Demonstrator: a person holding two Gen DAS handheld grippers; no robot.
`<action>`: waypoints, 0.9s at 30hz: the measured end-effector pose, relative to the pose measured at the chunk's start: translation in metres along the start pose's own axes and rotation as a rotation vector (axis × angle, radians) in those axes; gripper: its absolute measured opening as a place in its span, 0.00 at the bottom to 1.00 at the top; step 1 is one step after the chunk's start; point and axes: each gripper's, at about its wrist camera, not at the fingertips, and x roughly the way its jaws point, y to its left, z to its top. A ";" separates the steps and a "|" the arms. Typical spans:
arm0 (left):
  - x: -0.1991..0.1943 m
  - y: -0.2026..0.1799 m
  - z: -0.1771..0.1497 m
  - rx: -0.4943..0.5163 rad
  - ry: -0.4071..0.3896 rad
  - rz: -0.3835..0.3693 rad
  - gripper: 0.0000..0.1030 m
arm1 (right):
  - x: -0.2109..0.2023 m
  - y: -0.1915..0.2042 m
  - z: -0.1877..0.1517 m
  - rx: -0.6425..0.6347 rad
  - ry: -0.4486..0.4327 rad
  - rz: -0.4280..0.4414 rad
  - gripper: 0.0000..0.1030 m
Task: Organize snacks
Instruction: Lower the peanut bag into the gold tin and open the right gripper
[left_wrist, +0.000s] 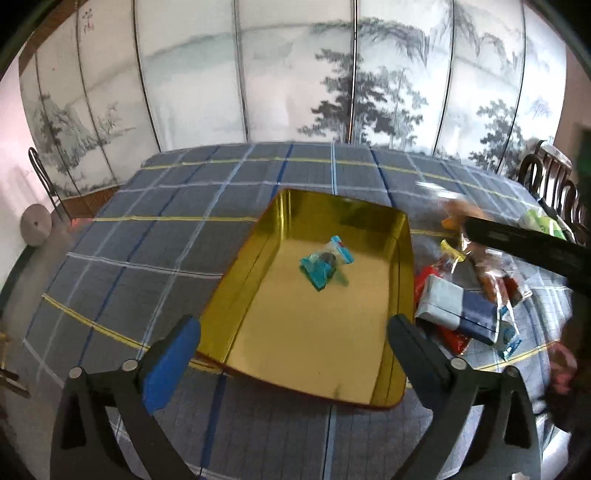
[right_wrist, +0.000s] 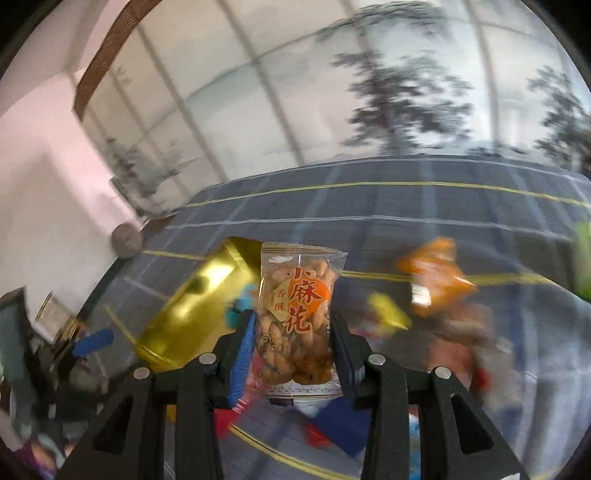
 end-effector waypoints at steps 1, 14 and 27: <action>-0.001 0.002 -0.001 -0.006 0.003 -0.006 0.99 | 0.012 0.013 0.005 -0.024 0.013 0.014 0.39; 0.002 0.058 -0.015 -0.125 -0.007 -0.040 0.99 | 0.135 0.079 0.037 -0.090 0.154 0.060 0.39; -0.010 0.053 -0.023 -0.096 -0.029 -0.091 0.98 | 0.057 0.047 0.008 -0.207 0.097 0.068 0.68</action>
